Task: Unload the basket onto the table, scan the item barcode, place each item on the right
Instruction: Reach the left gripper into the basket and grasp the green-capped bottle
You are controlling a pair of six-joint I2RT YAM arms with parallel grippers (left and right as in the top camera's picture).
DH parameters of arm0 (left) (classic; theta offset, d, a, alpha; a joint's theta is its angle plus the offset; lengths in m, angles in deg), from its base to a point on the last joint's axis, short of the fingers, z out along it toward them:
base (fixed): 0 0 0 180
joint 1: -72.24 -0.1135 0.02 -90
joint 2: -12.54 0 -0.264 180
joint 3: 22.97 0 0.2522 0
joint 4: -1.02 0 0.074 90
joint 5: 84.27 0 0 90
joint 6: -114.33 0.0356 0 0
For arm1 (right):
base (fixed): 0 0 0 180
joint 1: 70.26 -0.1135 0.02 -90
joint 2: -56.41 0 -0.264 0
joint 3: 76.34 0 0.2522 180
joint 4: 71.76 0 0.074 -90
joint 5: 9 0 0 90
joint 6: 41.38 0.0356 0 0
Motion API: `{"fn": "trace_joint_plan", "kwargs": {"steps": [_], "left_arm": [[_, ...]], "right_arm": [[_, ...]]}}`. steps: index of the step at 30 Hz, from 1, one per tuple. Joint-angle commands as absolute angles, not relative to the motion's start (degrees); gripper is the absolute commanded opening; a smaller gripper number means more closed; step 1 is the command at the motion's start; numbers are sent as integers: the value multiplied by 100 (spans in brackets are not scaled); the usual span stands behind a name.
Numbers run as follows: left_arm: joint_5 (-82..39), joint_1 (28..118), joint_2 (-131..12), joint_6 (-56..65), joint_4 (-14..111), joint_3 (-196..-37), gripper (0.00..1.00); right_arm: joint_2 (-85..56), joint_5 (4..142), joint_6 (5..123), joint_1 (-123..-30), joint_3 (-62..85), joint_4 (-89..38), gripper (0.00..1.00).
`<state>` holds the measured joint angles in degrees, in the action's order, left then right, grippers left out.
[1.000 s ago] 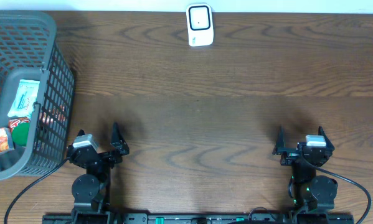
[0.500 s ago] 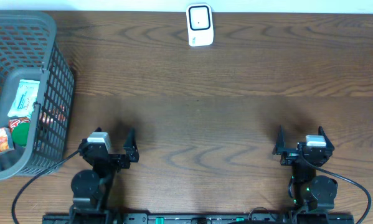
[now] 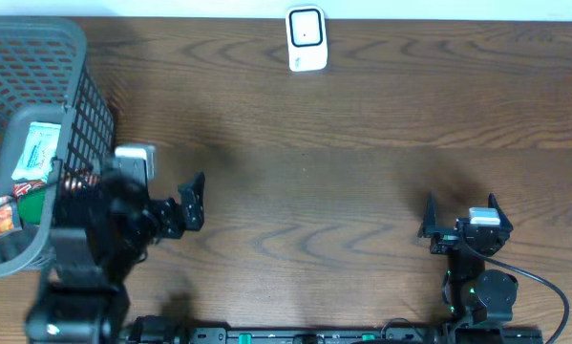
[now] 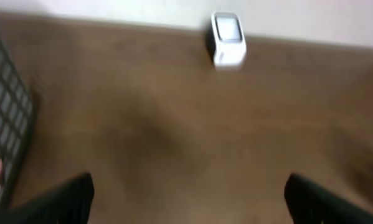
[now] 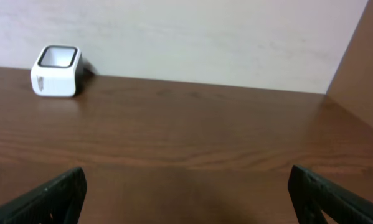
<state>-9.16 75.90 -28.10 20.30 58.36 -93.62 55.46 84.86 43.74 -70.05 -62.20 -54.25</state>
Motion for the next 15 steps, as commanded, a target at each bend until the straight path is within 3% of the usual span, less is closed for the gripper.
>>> {"fn": "trace_joint_plan", "kwargs": {"steps": [1, 9, 15], "left_arm": [[-1279, 7619, -3354, 2076, 6493, -10096, 98], [-1443, 7619, -3719, 1984, 7005, -10293, 98], [-1430, 7619, -3732, 1807, 7070, -11451, 98]], "right_arm": [[5603, 8536, 4321, -7069, -6227, -5410, 99], [5603, 8538, 4321, -7069, -6227, -5410, 99], [5603, 8538, 4319, -7069, -6227, -5408, 99]]}}
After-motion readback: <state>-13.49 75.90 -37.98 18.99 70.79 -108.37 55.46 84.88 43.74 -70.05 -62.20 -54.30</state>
